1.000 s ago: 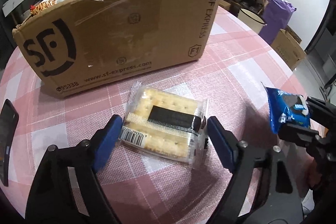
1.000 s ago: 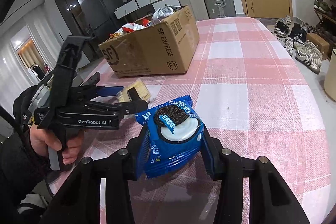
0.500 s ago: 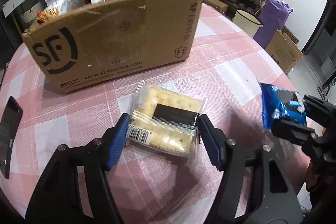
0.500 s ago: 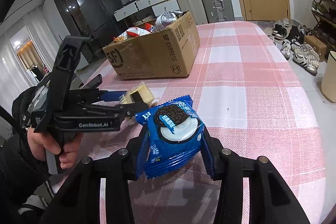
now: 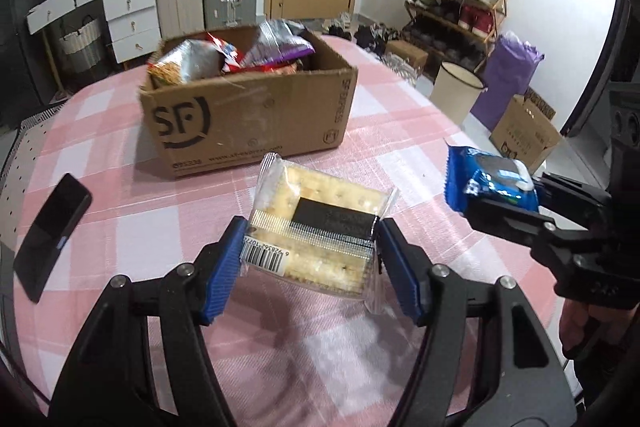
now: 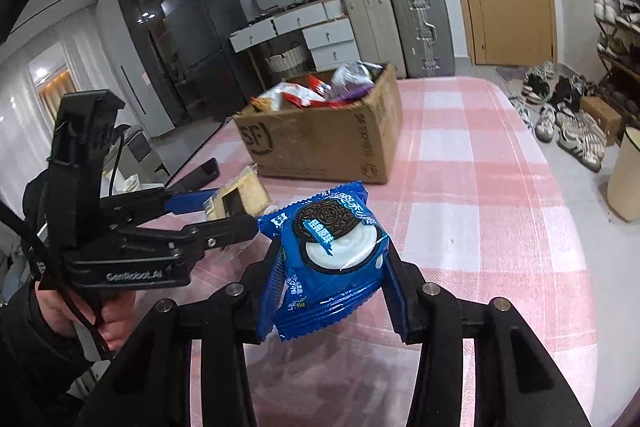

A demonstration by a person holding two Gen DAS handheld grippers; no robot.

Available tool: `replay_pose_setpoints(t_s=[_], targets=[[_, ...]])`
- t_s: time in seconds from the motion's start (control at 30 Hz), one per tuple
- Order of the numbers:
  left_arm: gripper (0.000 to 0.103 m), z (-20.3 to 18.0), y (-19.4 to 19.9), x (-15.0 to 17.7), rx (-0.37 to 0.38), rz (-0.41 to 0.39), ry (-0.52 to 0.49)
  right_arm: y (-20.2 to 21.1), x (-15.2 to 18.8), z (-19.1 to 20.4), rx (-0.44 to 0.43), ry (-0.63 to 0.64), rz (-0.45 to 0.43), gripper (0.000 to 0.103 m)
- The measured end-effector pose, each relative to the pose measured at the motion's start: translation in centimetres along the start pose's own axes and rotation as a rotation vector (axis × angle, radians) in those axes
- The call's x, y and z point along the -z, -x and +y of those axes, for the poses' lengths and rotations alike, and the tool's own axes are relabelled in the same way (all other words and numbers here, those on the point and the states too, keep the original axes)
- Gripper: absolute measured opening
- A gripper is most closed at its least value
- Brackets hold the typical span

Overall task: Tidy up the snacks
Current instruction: 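Carry the cracker pack and Oreo pack over the box with both tools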

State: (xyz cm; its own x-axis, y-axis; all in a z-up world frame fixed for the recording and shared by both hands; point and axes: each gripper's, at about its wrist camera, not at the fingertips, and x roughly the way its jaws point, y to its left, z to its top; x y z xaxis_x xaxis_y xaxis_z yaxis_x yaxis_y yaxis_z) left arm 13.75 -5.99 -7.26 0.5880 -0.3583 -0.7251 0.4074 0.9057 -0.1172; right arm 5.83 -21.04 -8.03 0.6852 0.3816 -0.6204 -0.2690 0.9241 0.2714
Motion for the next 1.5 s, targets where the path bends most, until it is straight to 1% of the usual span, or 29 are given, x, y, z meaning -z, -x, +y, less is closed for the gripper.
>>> replay_pose_setpoints(t_s=[0.2, 0.3, 0.4, 0.5, 0.57, 0.67, 0.8, 0.97, 1.07, 1.13, 1.23, 1.3, 1.37, 1.4, 1.43, 1.47, 1.5], targets=[[0.064, 1.3, 6.3, 0.5, -0.007, -0.06, 0.044, 1.8, -1.2, 2.2, -0.02, 0.035, -0.036, 0.045], [0.064, 1.3, 8.4, 0.9, -0.002, -0.09, 0.07, 2.7, -1.7, 3.0, -0.035, 0.044, -0.056, 0.045], [0.064, 1.7, 11.4, 1.6, 0.013, -0.122, 0.109, 3.5, -2.3, 3.9, -0.042, 0.061, -0.069, 0.045], [0.064, 1.9, 13.8, 1.5, 0.009, -0.144, 0.121, 4.1, -3.4, 4.7, -0.057, 0.075, -0.085, 0.045], [0.064, 1.9, 15.3, 1.0, -0.004, -0.162, 0.114, 4.7, -4.5, 5.2, -0.077, 0.076, -0.102, 0.045], [0.064, 2.3, 17.3, 0.2, -0.002, -0.182, 0.112, 5.6, -6.3, 5.6, -0.1, 0.079, -0.129, 0.045], [0.064, 2.7, 19.7, -1.2, -0.002, -0.202, 0.109, 6.1, -8.7, 5.5, -0.129, 0.076, -0.136, 0.045], [0.064, 3.2, 22.1, -4.5, -0.023, -0.229, 0.102, 6.7, -12.4, 5.2, -0.148, 0.074, -0.162, 0.045], [0.064, 3.4, 22.6, -7.0, -0.024, -0.246, 0.109, 6.7, -14.8, 4.9, -0.151, 0.072, -0.177, 0.045], [0.064, 3.8, 22.5, -8.5, -0.017, -0.243, 0.116, 6.4, -16.4, 4.8, -0.145, 0.08, -0.181, 0.045], [0.064, 4.7, 21.6, -11.2, -0.034, -0.236, 0.12, 5.5, -18.6, 4.6, -0.137, 0.077, -0.172, 0.045], [0.064, 5.0, 20.6, -12.8, -0.037, -0.233, 0.116, 4.7, -20.0, 4.8, -0.112, 0.114, -0.173, 0.045], [0.064, 5.8, 19.1, -14.2, 0.004, -0.226, 0.109, 3.8, -21.3, 4.9, -0.085, 0.146, -0.172, 0.045], [0.064, 6.1, 18.3, -14.6, 0.009, -0.227, 0.107, 3.2, -21.8, 4.8, -0.081, 0.152, -0.165, 0.045], [0.064, 6.5, 17.8, -14.9, -0.013, -0.227, 0.103, 2.2, -22.4, 4.5, -0.074, 0.157, -0.153, 0.045], [0.064, 6.9, 16.3, -15.4, -0.025, -0.22, 0.098, 1.6, -22.6, 4.4, -0.068, 0.16, -0.146, 0.045], [0.064, 7.2, 15.6, -15.8, -0.024, -0.213, 0.096, 0.6, -23.0, 4.1, -0.062, 0.161, -0.135, 0.045]])
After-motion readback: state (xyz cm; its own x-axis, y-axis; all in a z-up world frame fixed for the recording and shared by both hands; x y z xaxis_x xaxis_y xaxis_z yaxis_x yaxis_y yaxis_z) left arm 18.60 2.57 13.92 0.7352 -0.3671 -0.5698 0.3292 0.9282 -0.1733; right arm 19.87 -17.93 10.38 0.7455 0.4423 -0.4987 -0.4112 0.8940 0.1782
